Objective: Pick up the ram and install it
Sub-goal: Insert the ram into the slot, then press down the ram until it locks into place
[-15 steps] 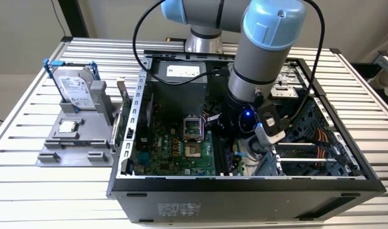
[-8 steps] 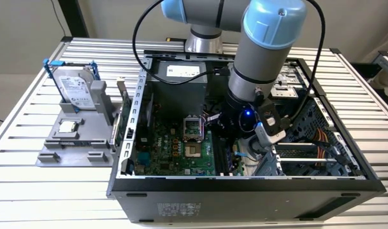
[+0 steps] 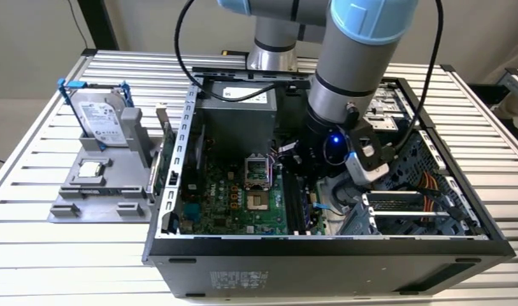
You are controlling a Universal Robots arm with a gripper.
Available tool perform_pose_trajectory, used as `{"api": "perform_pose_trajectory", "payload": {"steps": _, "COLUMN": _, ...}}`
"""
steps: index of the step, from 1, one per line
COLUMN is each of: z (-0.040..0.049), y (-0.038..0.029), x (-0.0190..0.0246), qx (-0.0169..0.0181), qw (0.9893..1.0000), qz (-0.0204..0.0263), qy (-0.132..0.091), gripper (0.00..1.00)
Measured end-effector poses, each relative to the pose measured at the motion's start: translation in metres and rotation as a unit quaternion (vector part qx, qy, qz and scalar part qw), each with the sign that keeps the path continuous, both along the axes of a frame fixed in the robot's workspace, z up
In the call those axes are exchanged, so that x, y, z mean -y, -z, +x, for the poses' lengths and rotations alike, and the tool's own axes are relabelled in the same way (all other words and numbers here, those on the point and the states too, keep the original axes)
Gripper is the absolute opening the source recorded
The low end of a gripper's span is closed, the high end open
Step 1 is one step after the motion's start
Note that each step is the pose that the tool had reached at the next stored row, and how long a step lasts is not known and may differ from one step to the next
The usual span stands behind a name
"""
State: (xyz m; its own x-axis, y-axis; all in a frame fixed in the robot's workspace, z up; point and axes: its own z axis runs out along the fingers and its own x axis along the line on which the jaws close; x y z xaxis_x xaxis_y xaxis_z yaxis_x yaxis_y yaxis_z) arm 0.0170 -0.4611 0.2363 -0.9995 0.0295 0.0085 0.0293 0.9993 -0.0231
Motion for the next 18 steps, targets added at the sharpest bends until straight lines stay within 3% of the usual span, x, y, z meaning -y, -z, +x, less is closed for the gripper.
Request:
{"api": "perform_pose_trajectory", "payload": {"steps": 4, "z": 0.0000, "y": -0.0097, "x": 0.0000, "qx": 0.0000, "qw": 1.0000, "qz": -0.0006, "qy": 0.000, "gripper": 1.00}}
{"api": "perform_pose_trajectory", "payload": {"steps": 7, "z": 0.0000, "y": -0.0099, "x": 0.0000, "qx": 0.0001, "qw": 1.0000, "qz": -0.0005, "qy": 0.000, "gripper": 1.00}}
{"api": "perform_pose_trajectory", "payload": {"steps": 8, "z": -0.0001, "y": -0.0099, "x": 0.0000, "qx": 0.0000, "qw": 1.0000, "qz": -0.0005, "qy": 0.000, "gripper": 0.00}}
{"api": "perform_pose_trajectory", "payload": {"steps": 18, "z": -0.0008, "y": -0.0100, "x": 0.0000, "qx": 0.0000, "qw": 1.0000, "qz": -0.0006, "qy": 0.000, "gripper": 0.00}}
